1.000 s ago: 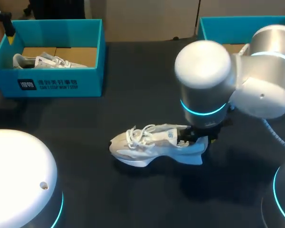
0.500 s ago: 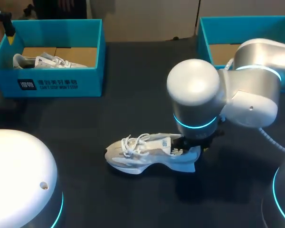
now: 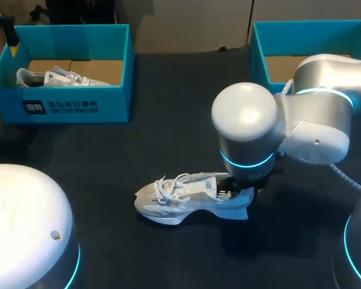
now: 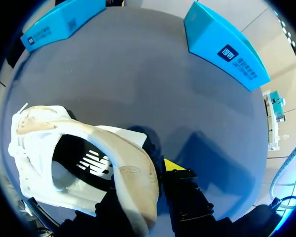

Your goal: Take the shoe out of the shoebox, open the shoe tongue, remove and reinsert the insole, then place the shoe into the shoebox

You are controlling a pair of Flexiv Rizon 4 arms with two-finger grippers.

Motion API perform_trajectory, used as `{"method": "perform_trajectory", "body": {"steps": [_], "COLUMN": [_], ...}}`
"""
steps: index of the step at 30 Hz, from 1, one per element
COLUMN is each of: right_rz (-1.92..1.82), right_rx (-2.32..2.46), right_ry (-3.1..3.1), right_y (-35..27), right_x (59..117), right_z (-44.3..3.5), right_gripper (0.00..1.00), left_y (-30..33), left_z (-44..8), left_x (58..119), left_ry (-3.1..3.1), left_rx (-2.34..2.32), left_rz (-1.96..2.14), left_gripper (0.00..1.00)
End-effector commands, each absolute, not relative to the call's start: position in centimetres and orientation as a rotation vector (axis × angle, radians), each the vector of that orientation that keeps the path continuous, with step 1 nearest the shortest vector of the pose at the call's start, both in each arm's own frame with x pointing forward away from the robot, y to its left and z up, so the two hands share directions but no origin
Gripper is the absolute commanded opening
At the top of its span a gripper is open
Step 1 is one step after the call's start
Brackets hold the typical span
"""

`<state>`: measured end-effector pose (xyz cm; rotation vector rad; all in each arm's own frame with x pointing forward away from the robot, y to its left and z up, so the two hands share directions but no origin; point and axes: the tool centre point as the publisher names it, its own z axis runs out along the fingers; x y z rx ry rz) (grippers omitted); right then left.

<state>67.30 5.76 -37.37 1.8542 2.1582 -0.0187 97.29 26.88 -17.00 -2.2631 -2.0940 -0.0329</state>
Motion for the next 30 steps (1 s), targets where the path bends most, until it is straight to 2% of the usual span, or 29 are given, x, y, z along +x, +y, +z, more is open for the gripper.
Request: {"method": "perform_trajectory", "body": {"steps": [1, 30], "right_rz": [-0.022, -0.025], "right_rx": [1.856, 1.846], "right_ry": [2.166, 2.174], "right_y": [6.0, 7.1], "right_x": [67.4, 66.7], "right_z": [-37.9, -38.8], "right_gripper": [0.00, 0.00], "left_y": [26.9, 26.9], "left_z": [-16.9, -16.9], "left_x": [97.1, 97.1], "left_ry": [-2.094, -2.094], "left_rx": [-2.263, -2.263], "left_rz": [-0.039, -0.039], "left_gripper": [1.00, 1.00]}}
